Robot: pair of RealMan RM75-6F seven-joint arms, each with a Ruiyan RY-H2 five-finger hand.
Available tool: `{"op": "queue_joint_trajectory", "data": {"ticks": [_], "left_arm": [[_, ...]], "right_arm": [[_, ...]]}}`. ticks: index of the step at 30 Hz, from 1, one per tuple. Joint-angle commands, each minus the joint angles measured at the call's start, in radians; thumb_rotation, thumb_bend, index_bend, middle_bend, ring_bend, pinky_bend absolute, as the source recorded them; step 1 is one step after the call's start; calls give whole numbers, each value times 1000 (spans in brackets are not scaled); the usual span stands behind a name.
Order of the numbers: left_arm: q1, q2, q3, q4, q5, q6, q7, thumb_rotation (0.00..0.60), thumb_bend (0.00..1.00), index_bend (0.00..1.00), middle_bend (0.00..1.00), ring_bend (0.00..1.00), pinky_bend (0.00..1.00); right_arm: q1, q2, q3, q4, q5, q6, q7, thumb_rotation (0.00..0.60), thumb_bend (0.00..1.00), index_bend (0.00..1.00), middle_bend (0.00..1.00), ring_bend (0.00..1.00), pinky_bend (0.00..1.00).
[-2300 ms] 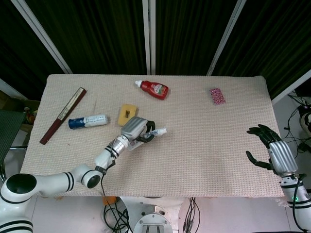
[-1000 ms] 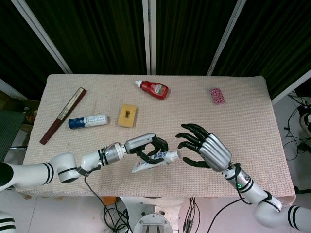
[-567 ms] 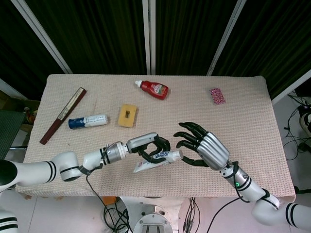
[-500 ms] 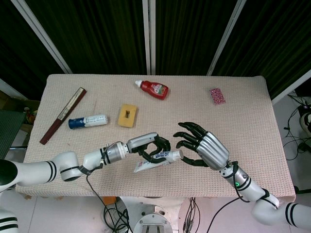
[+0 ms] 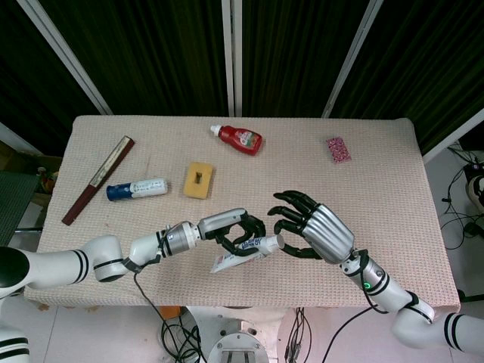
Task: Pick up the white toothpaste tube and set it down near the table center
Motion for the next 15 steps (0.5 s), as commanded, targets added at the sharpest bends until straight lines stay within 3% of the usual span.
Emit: {"op": "queue_joint_trajectory", "data": {"ticks": [1, 15], "left_arm": [[-3, 1, 5, 2, -1, -4, 4, 585, 680, 829, 903, 808, 660], [-18, 12, 30, 4, -15, -47, 41, 556, 682, 829, 905, 808, 660]], "right_arm": [[7, 19, -4, -15, 1, -17, -14, 600, 457, 645, 378, 153, 252], [16, 95, -15, -82, 31, -72, -72, 600, 510, 661, 384, 153, 253]]}}
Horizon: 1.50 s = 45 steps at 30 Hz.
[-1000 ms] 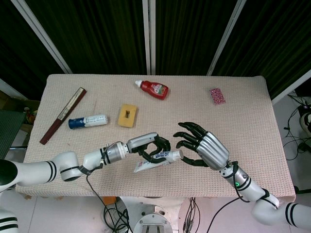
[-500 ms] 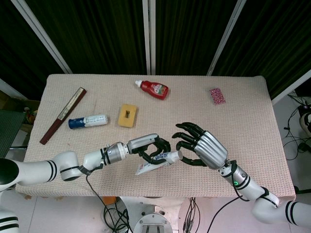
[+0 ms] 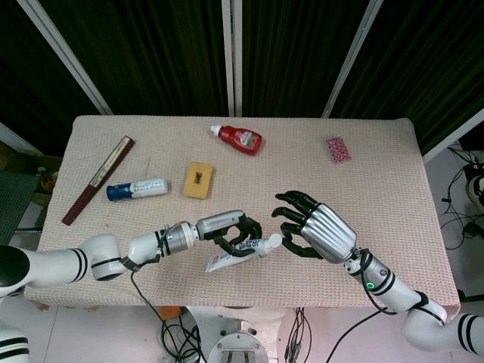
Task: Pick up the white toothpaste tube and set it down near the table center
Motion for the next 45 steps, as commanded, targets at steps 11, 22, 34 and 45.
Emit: {"op": "queue_joint_trajectory", "data": {"ticks": [11, 22, 34, 45], "left_arm": [[-13, 1, 8, -5, -16, -32, 23, 511, 682, 829, 904, 807, 659], [-22, 6, -4, -37, -42, -62, 73, 491, 682, 829, 902, 802, 659], [-15, 15, -9, -51, -59, -68, 100, 486, 682, 828, 902, 802, 659], [42, -30, -9, 23, -196, -167, 405, 467, 673, 819, 879, 760, 598]], "right_arm": [[6, -15, 0, 3, 6, 5, 3, 600, 503, 661, 385, 153, 253], [37, -48, 12, 1, 13, -23, -5, 600, 503, 659, 386, 152, 253], [42, -69, 11, 11, 14, -2, 6, 600, 503, 650, 383, 152, 253], [-109, 6, -16, 69, 79, 186, 85, 600, 503, 601, 369, 152, 253]]}}
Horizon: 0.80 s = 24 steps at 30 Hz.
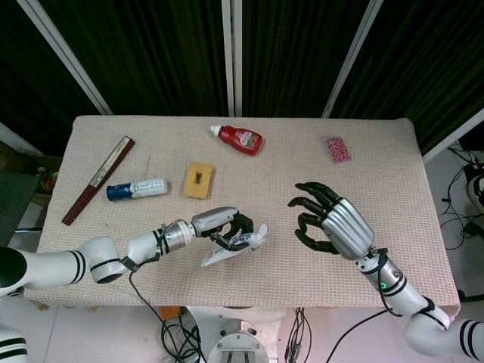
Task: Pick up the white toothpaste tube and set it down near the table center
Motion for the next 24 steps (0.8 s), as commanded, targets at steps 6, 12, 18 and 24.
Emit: {"op": "queue_joint_trajectory", "data": {"ticks": [6, 12, 18, 24], "left_arm": [[53, -123, -50, 112, -258, -132, 502, 428, 667, 812, 840, 720, 563], [58, -206, -85, 163, -411, -155, 806, 381, 644, 775, 771, 661, 512], [47, -249, -102, 178, -544, -175, 1049, 335, 603, 635, 610, 541, 462], [61, -234, -115, 137, -630, -130, 1198, 318, 529, 336, 373, 347, 409]], "right_arm": [[-100, 27, -23, 78, 59, 93, 83, 600, 503, 600, 369, 152, 253], [-133, 21, -27, 110, 69, 121, 117, 600, 503, 598, 366, 152, 253], [-152, 16, -26, 125, 68, 138, 141, 600, 503, 595, 366, 152, 253], [-171, 21, -23, 128, 68, 152, 147, 600, 503, 595, 366, 152, 253]]}}
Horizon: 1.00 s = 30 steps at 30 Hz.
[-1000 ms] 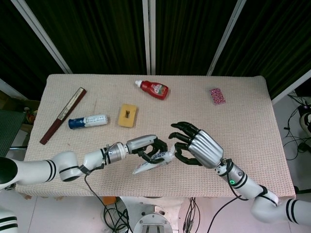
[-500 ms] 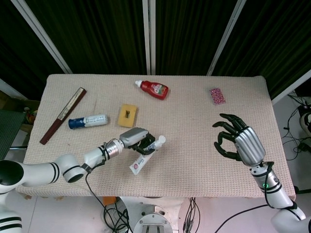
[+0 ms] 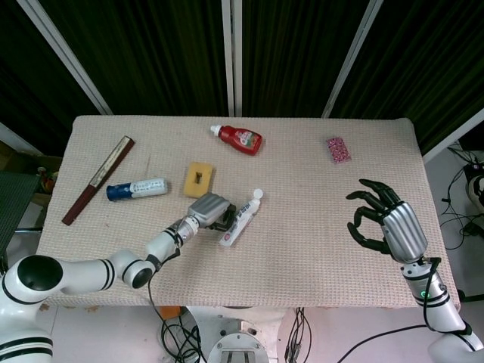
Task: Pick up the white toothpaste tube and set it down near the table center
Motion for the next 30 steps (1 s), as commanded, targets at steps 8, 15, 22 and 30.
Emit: {"op": "queue_joint_trajectory", "data": {"ticks": [8, 15, 22, 30], "left_arm": [[153, 215, -22, -234, -36, 301, 182, 318, 421, 305, 338, 317, 304], [358, 447, 32, -359, 39, 569, 200, 320, 269, 299, 301, 241, 199], [582, 577, 100, -333, 118, 747, 57, 318, 250, 287, 254, 197, 170], [811, 616, 188, -330, 228, 909, -24, 399, 250, 280, 254, 197, 166]], "right_arm": [[-52, 68, -5, 6, 91, -36, 9, 600, 501, 522, 334, 151, 253], [-102, 198, -24, -64, 258, -164, -66, 600, 404, 132, 128, 23, 139], [-151, 201, -20, -46, 285, -148, -35, 600, 376, 31, 73, 0, 92], [-209, 147, -45, -5, 221, -85, -2, 600, 385, 31, 77, 0, 92]]}}
